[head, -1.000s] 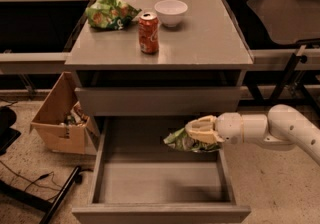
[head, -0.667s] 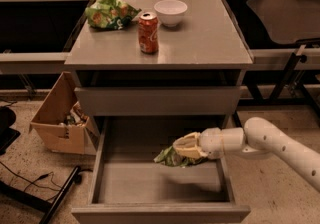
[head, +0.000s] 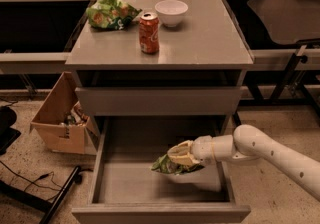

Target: Place green jalapeno chip bag into middle drawer

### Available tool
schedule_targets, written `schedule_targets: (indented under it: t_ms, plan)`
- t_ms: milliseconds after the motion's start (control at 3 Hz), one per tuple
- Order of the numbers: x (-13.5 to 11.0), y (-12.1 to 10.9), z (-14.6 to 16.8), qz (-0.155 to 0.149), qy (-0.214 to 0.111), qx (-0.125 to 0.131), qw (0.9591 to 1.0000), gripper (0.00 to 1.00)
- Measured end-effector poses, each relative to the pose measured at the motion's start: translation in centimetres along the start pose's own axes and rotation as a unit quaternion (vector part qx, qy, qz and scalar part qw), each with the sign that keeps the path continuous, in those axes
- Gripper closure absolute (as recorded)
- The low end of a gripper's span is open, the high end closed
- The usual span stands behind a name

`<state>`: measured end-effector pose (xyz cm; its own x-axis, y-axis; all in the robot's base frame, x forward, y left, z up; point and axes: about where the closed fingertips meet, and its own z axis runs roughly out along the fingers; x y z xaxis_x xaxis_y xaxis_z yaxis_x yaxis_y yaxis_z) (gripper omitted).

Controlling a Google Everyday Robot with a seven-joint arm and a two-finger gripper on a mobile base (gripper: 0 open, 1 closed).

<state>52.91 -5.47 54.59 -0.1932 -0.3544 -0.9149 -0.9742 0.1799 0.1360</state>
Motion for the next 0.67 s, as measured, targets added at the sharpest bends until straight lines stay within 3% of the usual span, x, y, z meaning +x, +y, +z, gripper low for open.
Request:
schedule_targets:
  t_ms: [333,667]
  plan:
    - [0.0,0.0,0.01,0.0,0.0,0.0,1.0,0.58]
    - [0.0,0.0,0.01,0.0,0.0,0.0,1.0,0.27]
